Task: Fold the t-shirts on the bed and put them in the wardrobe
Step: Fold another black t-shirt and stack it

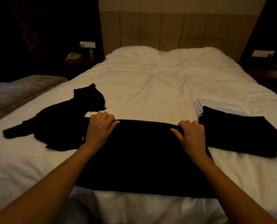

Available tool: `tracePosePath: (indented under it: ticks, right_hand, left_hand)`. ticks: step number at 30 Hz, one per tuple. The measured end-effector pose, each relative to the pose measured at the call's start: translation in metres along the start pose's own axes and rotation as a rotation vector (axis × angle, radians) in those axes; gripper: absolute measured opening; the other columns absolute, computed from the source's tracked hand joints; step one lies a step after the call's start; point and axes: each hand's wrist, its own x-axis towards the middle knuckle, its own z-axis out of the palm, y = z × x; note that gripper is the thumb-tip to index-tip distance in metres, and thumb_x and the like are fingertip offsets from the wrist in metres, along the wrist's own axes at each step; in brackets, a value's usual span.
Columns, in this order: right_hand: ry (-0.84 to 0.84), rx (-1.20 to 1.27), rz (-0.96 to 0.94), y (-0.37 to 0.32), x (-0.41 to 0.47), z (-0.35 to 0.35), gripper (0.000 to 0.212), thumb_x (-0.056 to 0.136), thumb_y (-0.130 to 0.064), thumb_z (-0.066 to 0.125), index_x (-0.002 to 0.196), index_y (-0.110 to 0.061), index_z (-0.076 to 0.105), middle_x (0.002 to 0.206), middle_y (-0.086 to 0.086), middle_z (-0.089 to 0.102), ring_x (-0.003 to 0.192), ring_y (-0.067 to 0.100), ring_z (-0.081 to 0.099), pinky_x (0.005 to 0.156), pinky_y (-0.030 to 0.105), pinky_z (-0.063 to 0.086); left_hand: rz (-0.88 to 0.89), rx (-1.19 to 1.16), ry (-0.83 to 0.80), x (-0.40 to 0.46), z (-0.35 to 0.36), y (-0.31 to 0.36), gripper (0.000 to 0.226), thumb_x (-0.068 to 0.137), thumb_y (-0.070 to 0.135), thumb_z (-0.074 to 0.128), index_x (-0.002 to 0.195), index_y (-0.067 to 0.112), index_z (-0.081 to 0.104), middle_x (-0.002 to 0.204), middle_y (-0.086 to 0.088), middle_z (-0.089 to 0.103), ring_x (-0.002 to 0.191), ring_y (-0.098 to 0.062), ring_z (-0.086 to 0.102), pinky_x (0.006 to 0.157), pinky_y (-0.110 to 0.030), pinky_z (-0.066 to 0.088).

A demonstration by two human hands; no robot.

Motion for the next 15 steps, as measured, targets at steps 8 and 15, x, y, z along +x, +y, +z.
tracePosePath:
  ticks: [8,15]
  right_hand:
    - [-0.11,0.118,0.048,-0.011,-0.092,-0.014,0.04,0.082,-0.056,0.045,0.08,-0.023,0.069,0.069,-0.007,0.061,0.068,0.018,0.055,0.07,0.025,0.02]
    - [-0.248,0.171,0.075,-0.004,-0.126,-0.009,0.041,0.086,-0.05,0.047,0.102,-0.026,0.077,0.092,-0.005,0.071,0.085,0.02,0.06,0.077,0.028,0.03]
  left_hand:
    - [-0.041,-0.095,-0.054,-0.1,-0.02,0.023,0.061,0.103,0.054,0.022,0.087,0.016,0.067,0.081,-0.003,0.061,0.073,-0.026,0.054,0.069,-0.036,0.028]
    - [-0.052,-0.152,-0.184,-0.138,-0.016,0.039,0.065,0.1,0.062,0.02,0.119,0.025,0.07,0.105,-0.004,0.065,0.093,-0.023,0.06,0.077,-0.037,0.042]
